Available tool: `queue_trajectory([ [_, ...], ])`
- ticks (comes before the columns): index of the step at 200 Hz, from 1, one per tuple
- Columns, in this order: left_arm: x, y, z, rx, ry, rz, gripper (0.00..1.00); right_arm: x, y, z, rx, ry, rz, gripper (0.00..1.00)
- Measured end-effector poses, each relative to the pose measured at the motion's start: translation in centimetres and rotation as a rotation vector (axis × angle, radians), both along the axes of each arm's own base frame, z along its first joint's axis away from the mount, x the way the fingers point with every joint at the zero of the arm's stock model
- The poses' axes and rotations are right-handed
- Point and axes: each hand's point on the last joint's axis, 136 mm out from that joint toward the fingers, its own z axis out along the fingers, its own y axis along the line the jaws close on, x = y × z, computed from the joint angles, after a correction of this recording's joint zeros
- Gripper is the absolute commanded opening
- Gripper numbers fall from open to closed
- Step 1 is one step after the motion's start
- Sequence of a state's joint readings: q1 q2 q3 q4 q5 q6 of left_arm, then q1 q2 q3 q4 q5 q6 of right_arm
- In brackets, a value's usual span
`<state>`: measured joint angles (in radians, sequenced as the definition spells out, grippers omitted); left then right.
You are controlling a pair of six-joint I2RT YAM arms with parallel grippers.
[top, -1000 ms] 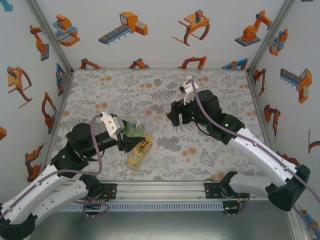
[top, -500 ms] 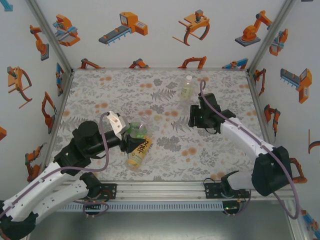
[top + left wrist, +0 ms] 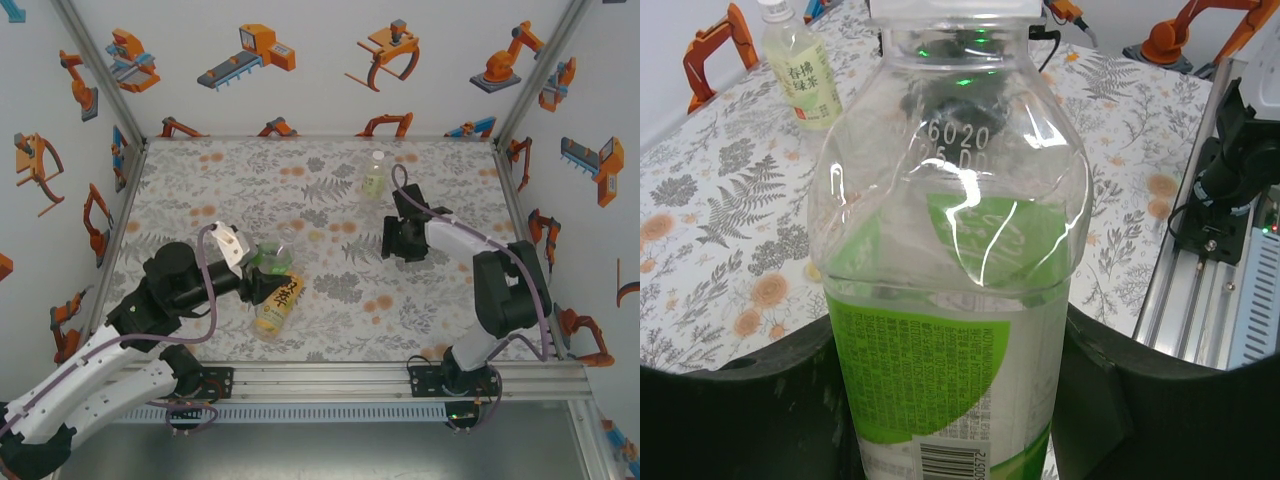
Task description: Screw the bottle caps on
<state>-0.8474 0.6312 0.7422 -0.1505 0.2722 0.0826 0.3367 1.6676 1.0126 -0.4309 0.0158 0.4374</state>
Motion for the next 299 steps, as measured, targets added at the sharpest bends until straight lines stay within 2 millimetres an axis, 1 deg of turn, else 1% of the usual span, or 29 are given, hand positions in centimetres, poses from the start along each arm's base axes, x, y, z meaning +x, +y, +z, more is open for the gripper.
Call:
queue_trajectory([
  [19, 0.0, 0.1, 0.5, -0.008, -0.008, 0.004, 0.0, 0.4, 0.2, -0.6, -0.004, 0.008, 0.012, 0.5],
  [51, 0.0, 0.3, 0.8, -0.015, -0.015, 0.013, 0.0, 0.3, 0.1, -1.4, -0.02, 0.028, 0.028, 0.49],
  [78, 0.1, 0.3, 0.8, -0.013, -0.014, 0.018, 0.0, 0.8, 0.2, -1.4, -0.024, 0.015, 0.039, 0.48],
  [121, 0.0, 0.5, 1.0, -0.012, -0.013, 0.019, 0.0, 1.1, 0.3, -1.4, -0.034, 0.01, 0.059, 0.42],
  [145, 0.0, 0.6, 0.9, -0.009, -0.01, 0.022, 0.0, 1.1, 0.3, -1.4, -0.037, 0.01, 0.066, 0.38],
  [181, 0.0, 0.7, 0.9, -0.011, -0.006, 0.031, 0.0, 1.0, 0.4, -1.3, -0.037, 0.011, 0.077, 0.35],
  [201, 0.1, 0.8, 0.9, -0.012, -0.005, 0.038, 0.0, 0.7, 0.5, -0.8, -0.029, 0.012, 0.081, 0.34],
  [220, 0.2, 0.8, 0.9, -0.013, -0.002, 0.043, 0.0, -0.1, 1.0, 0.4, -0.004, -0.004, 0.092, 0.34],
  [240, 0.3, 0.7, 0.9, -0.016, 0.001, 0.046, 0.0, -1.5, 2.3, 1.6, 0.031, -0.024, 0.126, 0.34],
  [265, 0.6, 0.5, 0.9, -0.017, 0.007, 0.047, 0.0, -4.2, 4.3, 2.3, 0.047, -0.025, 0.18, 0.34],
  [299, 0.9, 0.0, 0.5, -0.008, 0.017, 0.043, 0.0, -8.5, 7.6, 2.4, 0.059, -0.002, 0.268, 0.34],
])
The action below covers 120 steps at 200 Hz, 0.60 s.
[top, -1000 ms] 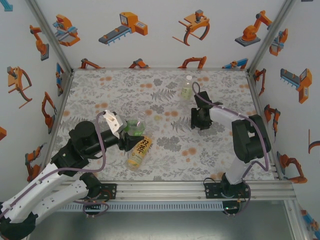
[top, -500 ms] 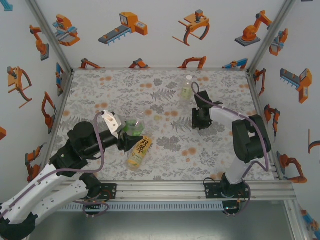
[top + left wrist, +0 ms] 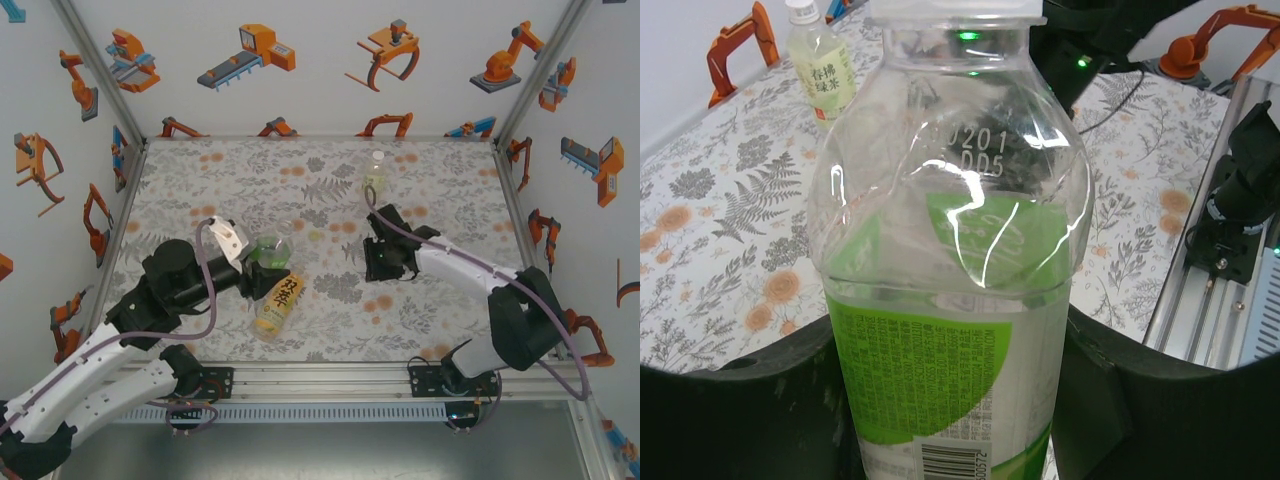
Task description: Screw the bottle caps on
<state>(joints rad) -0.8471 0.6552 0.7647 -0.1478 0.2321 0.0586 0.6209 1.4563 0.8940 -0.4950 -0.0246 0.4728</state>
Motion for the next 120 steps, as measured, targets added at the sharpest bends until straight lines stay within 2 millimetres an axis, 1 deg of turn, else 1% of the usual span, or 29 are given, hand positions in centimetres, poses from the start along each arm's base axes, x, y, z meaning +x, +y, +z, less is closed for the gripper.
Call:
queue_trajectory([
  [39, -0.1, -0.3, 0.0, -0.007, 0.005, -0.017, 0.0, -4.5, 3.4, -0.9, -0.024, 0.029, 0.09, 0.34],
  [59, -0.1, -0.3, 0.0, -0.014, 0.008, -0.019, 0.0, -6.2, 4.6, -1.7, -0.042, 0.047, 0.122, 0.35],
  [76, -0.2, -0.4, -0.1, -0.018, 0.014, -0.019, 0.0, -6.9, 4.9, -2.8, -0.073, 0.066, 0.13, 0.36],
  [95, -0.2, -0.4, -0.5, -0.014, 0.021, -0.02, 0.0, -7.4, 4.9, -3.9, -0.106, 0.088, 0.128, 0.39],
  [120, -0.2, -0.3, -0.4, -0.018, 0.02, -0.019, 0.0, -7.4, 4.8, -4.0, -0.118, 0.084, 0.118, 0.43],
])
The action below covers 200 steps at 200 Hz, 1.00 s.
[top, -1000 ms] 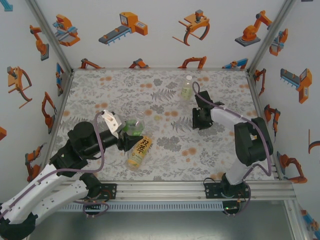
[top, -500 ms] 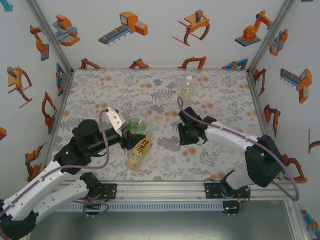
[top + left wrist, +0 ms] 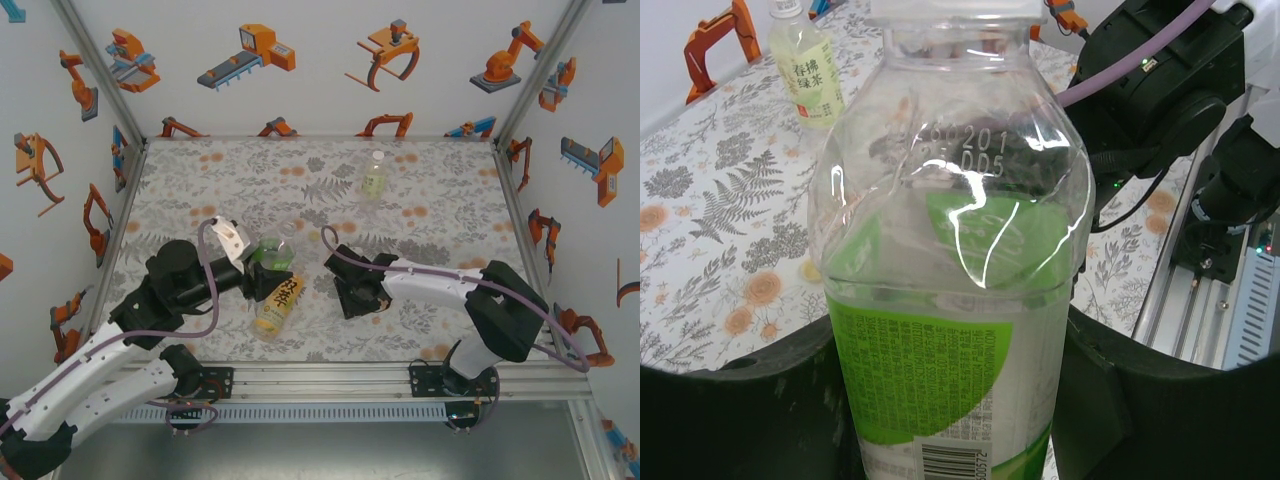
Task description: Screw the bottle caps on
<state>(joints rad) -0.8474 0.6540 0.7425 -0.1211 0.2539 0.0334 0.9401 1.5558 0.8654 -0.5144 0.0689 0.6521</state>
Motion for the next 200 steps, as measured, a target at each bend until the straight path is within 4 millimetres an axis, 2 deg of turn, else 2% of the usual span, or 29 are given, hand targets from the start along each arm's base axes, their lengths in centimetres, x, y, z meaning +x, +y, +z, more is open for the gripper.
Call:
queue_trajectory([
  [68, 0.0, 0.3, 0.3, -0.01, -0.01, 0.012, 0.0, 0.7, 0.2, 1.4, -0.007, -0.025, -0.011, 0.43],
  [200, 0.3, 0.3, -0.3, 0.004, 0.001, 0.023, 0.0, 0.6, 0.3, 1.2, -0.005, -0.017, -0.008, 0.42],
])
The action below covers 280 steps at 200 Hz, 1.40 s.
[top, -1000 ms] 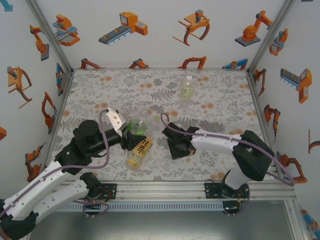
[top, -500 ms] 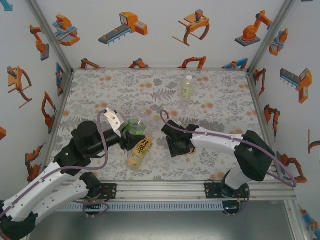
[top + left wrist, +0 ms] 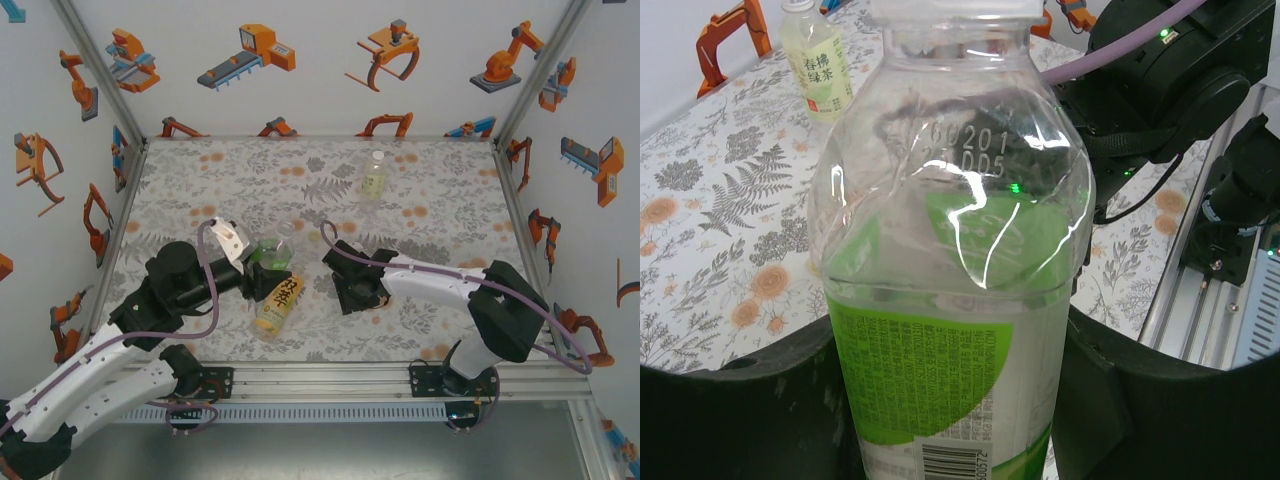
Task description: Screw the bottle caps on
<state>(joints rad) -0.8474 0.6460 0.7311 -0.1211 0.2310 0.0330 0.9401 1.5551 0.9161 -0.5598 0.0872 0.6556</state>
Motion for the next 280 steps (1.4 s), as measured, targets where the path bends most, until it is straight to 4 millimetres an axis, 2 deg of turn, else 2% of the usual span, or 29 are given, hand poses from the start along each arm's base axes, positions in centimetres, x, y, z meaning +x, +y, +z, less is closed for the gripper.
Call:
queue_trajectory([
  [115, 0.1, -0.1, -0.2, 0.005, 0.005, -0.001, 0.0, -0.4, -0.1, -1.4, -0.012, 0.028, 0.001, 0.42],
  [152, 0.1, -0.1, -0.2, 0.006, 0.006, 0.0, 0.0, -0.3, -0.1, -1.2, -0.013, 0.024, 0.0, 0.44],
  [201, 0.3, -0.3, -0.5, 0.012, 0.012, -0.001, 0.0, 0.2, -0.1, 0.3, -0.001, -0.013, -0.006, 0.48],
  [280, 0.6, -0.7, -0.9, 0.023, 0.022, -0.002, 0.0, 0.1, -0.5, -0.3, -0.028, -0.003, -0.008, 0.48],
])
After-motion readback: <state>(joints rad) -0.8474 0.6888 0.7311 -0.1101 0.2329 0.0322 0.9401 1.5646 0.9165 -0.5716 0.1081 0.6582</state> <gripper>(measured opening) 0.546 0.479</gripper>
